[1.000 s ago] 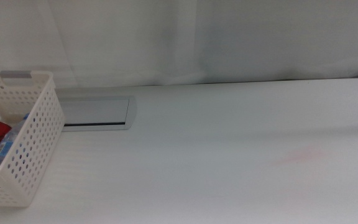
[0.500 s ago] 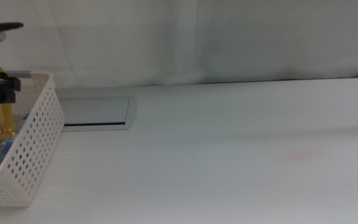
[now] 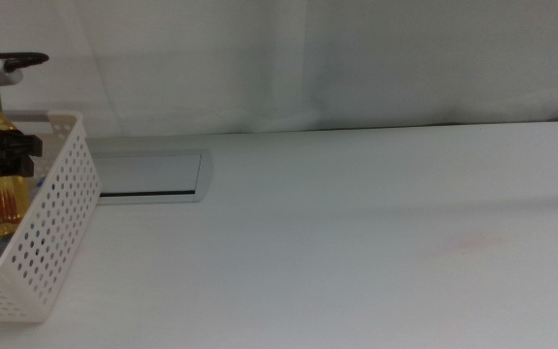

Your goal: Use arms to grab the bottles and put them into the dustbin to the left of the table.

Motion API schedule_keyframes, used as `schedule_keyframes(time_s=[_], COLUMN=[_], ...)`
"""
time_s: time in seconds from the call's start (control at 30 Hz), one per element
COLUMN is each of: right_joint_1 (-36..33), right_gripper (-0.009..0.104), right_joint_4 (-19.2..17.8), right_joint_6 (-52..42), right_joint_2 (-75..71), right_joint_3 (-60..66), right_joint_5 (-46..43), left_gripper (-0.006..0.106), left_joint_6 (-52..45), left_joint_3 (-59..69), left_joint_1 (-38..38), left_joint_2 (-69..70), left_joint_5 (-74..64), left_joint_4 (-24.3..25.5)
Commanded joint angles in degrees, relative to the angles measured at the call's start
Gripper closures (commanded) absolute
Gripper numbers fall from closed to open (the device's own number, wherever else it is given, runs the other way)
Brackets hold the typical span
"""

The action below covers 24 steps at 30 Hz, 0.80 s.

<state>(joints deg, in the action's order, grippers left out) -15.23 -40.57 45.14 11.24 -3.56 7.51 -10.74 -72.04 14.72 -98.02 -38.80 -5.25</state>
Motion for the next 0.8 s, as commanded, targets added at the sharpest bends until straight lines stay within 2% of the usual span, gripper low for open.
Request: schedule_keyframes(time_s=[0.0, 0.03, 0.07, 0.17, 0.37, 0.57, 0.67, 0.77], right_joint_1=[0.4, 0.4, 0.4, 0.4, 0.4, 0.4, 0.4, 0.4], right_gripper=[0.098, 0.098, 0.098, 0.098, 0.098, 0.098, 0.098, 0.098], right_joint_4=[-0.2, -0.2, -0.2, -0.2, -0.2, -0.1, 4.5, 6.5], right_joint_6=[-0.1, -0.1, -0.1, -0.1, -0.1, -0.1, 1.6, 1.5], right_joint_2=[-0.1, -0.1, -0.1, -0.1, -0.1, -0.1, -0.1, -0.1], right_joint_3=[0.3, 0.3, 0.3, 0.3, 0.3, 0.3, 0.3, 0.3], right_joint_5=[-0.7, -0.7, -0.7, -0.7, -0.7, -0.7, -0.9, -0.8], left_gripper=[0.089, 0.064, 0.027, 0.008, 0.008, 0.008, 0.008, 0.008], left_joint_6=[0.7, 0.7, 2.1, 5.0, 5.7, 5.2, 4.3, 2.6], left_joint_3=[-0.9, -0.9, -0.9, -0.9, -0.9, -0.9, -0.9, -0.9], left_joint_1=[0.2, 0.2, 0.2, 0.2, 0.1, 0.0, -0.7, -3.2], left_joint_2=[0.4, 0.4, 0.4, 0.4, 2.1, 9.5, 15.0, 21.2], left_joint_5=[2.2, 1.9, 1.9, 2.5, 2.6, 4.2, 4.2, 4.2], left_joint_4=[-0.4, -0.4, -0.5, -0.5, -1.5, -3.1, -3.2, -3.1])
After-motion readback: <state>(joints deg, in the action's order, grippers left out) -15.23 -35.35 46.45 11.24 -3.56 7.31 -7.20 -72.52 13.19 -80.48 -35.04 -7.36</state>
